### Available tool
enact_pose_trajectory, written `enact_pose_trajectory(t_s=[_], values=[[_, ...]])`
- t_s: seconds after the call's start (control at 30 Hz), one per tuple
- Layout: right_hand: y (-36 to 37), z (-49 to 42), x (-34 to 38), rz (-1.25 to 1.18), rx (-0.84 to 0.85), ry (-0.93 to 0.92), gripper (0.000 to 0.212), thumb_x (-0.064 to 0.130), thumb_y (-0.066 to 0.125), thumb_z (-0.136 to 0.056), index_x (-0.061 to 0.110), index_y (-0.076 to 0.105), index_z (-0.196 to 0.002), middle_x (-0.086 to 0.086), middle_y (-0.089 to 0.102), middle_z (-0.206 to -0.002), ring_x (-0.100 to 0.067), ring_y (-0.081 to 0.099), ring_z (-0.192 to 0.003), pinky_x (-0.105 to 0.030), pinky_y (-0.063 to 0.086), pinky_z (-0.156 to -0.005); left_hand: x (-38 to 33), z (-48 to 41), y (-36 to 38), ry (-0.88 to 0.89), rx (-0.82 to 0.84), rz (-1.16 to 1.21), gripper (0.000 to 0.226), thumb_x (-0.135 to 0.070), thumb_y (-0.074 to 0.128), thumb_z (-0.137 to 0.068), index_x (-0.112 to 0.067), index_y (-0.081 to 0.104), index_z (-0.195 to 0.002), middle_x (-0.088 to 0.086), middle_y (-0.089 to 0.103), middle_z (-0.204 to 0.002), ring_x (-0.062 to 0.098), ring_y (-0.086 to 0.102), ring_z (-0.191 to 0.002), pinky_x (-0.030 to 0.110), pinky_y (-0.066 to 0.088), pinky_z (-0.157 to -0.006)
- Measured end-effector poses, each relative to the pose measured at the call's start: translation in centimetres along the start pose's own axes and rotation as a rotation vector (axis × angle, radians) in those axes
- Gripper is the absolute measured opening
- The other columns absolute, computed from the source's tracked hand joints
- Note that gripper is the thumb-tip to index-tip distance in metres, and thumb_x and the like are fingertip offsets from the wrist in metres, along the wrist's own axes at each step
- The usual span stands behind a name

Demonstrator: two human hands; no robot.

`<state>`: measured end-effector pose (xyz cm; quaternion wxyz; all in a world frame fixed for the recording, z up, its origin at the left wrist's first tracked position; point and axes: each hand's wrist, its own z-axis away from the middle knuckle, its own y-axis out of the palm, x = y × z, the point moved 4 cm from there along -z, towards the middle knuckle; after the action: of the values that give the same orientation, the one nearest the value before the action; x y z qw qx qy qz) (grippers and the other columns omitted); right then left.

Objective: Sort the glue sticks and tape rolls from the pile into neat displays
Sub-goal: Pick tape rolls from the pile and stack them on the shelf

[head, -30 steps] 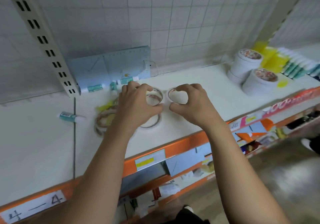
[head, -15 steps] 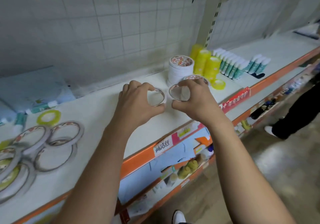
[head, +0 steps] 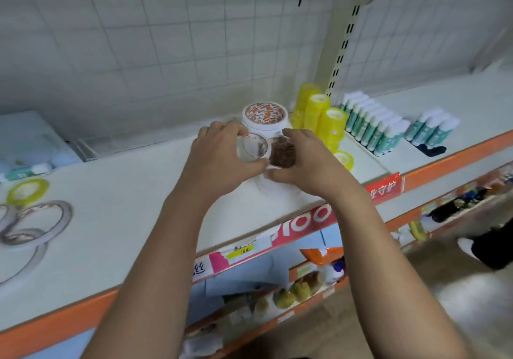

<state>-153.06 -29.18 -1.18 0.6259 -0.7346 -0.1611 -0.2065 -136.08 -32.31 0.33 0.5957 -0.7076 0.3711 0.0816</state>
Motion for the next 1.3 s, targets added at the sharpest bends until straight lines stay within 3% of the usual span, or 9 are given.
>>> enact_pose_trajectory(t_s=[0.17, 0.43, 0.53, 0.73, 1.2, 1.3], values=[[-1.1, 0.3, -2.6, -0.065, 0.138, 0.041, 0.096, 0.043, 0.087, -0.062, 0.017, 0.039, -0.141, -0.005, 0.044, -0.139, -0.021, 0.04, -0.13, -0.025, 0.034, -0.089, -2.3, -1.0, 2.0, 0.026, 0.043, 0.011, 0.068, -0.052, 0.079, -0.065, -0.024, 0.054, -0.123, -0.001, 0.055, -0.122, 0.021, 0.044, -0.117, 0.037, 0.04, -0.098], [-1.5, 0.8, -4.3, -0.054, 0.206, 0.075, 0.068, 0.045, 0.083, -0.069, 0.017, 0.054, -0.124, -0.001, 0.059, -0.124, -0.02, 0.054, -0.112, -0.041, 0.048, -0.092, -3.7, -1.1, 4.6, 0.006, 0.087, 0.01, 0.093, -0.059, 0.082, -0.06, -0.02, 0.042, -0.135, 0.003, 0.049, -0.132, 0.023, 0.043, -0.123, 0.041, 0.041, -0.1], [-1.3, 0.7, -4.3, -0.08, 0.193, 0.072, 0.062, 0.047, 0.083, -0.068, 0.018, 0.058, -0.117, 0.002, 0.063, -0.114, -0.018, 0.058, -0.104, -0.038, 0.051, -0.086, -2.7, -0.8, 4.1, -0.041, 0.113, 0.092, 0.105, -0.058, 0.085, -0.055, -0.02, 0.038, -0.141, 0.002, 0.046, -0.138, 0.021, 0.042, -0.127, 0.04, 0.039, -0.104], [-1.6, 0.1, -3.7, -0.046, 0.226, 0.068, 0.055, 0.046, 0.086, -0.063, 0.016, 0.066, -0.105, 0.001, 0.067, -0.099, -0.016, 0.061, -0.088, -0.036, 0.053, -0.077, -1.2, -0.7, 3.5, -0.108, 0.205, 0.06, 0.07, -0.064, 0.08, -0.058, -0.023, 0.062, -0.112, -0.004, 0.067, -0.107, 0.016, 0.062, -0.097, 0.043, 0.052, -0.084], [-1.8, -0.3, -3.2, -0.026, 0.27, 0.092, 0.053, 0.042, 0.089, -0.061, 0.013, 0.069, -0.1, -0.002, 0.069, -0.094, -0.019, 0.064, -0.085, -0.041, 0.055, -0.082, -1.8, -1.2, 4.5, -0.091, 0.226, -0.028, 0.072, -0.069, 0.073, -0.064, -0.019, 0.063, -0.116, 0.001, 0.067, -0.11, 0.021, 0.06, -0.102, 0.043, 0.051, -0.085], [-1.7, 0.1, -3.6, -0.051, 0.246, 0.118, 0.059, 0.045, 0.089, -0.06, 0.012, 0.065, -0.104, -0.002, 0.067, -0.1, -0.019, 0.063, -0.09, -0.043, 0.054, -0.083, -1.4, -1.0, 4.8, -0.103, 0.239, 0.063, 0.07, -0.063, 0.078, -0.064, -0.019, 0.061, -0.116, 0.0, 0.066, -0.111, 0.019, 0.06, -0.101, 0.043, 0.051, -0.085]])
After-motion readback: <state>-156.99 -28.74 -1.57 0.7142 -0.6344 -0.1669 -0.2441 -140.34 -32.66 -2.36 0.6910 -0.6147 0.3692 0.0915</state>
